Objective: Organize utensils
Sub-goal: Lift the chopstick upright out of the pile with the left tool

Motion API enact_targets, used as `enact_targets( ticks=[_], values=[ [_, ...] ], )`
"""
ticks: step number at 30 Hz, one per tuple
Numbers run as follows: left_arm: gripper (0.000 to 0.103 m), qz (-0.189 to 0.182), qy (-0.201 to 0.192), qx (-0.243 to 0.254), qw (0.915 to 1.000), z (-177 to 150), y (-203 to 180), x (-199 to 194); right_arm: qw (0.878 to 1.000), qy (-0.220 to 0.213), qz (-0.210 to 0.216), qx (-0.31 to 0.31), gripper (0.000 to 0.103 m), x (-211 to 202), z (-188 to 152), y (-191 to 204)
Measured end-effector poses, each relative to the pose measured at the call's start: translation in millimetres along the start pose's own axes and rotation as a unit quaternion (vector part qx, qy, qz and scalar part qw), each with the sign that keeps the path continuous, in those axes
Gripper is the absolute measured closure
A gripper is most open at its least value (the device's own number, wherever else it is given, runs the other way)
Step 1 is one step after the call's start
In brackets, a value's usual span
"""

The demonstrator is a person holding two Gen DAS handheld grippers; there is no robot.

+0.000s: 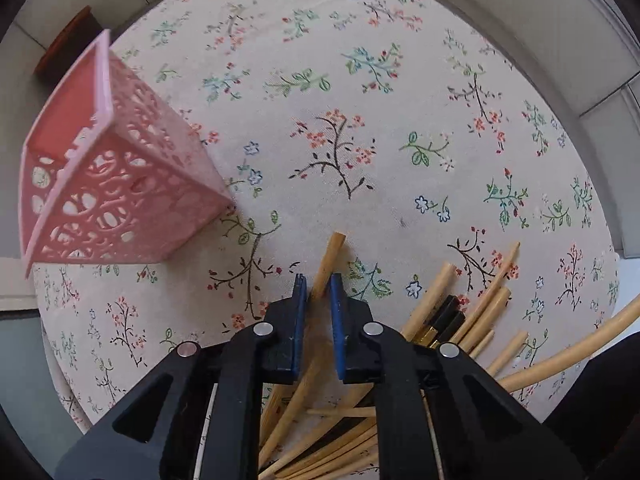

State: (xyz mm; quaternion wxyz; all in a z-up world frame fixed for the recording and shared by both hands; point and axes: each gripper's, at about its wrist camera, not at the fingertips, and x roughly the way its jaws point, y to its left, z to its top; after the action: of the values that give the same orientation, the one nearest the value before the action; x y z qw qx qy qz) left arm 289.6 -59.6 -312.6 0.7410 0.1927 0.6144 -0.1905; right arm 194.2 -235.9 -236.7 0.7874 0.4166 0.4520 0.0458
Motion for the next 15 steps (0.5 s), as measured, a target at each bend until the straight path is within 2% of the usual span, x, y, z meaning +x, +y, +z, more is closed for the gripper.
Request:
enact_targets(
  ticks=[3,7,10,15],
  values=[
    [0.092,0.007,-0.065,-0.016,0.9978,-28.4,6.8,-36.9,0.999,-0.009,0.008,-0.035,0.094,-7.8,-6.8,21.5],
    [0.092,0.007,-0.151,-0.041,0.9876,-72.5,20.1,-107.7,0.996,-0.026,0.023,-0.088,0.094,-26.2,-18.4,57.6],
    [0.092,0.005,-0.201,-0.064,0.9775,-95.3,25.6,-156.3,0.991,-0.041,0.033,-0.125,0.094,-43.5,-28.4,84.4],
    [0.094,0.002,-0.258,-0.089,0.9621,-119.6,29.1,-200.6,0.985,-0.056,0.035,-0.162,0.094,-68.6,-41.8,112.4]
  ],
)
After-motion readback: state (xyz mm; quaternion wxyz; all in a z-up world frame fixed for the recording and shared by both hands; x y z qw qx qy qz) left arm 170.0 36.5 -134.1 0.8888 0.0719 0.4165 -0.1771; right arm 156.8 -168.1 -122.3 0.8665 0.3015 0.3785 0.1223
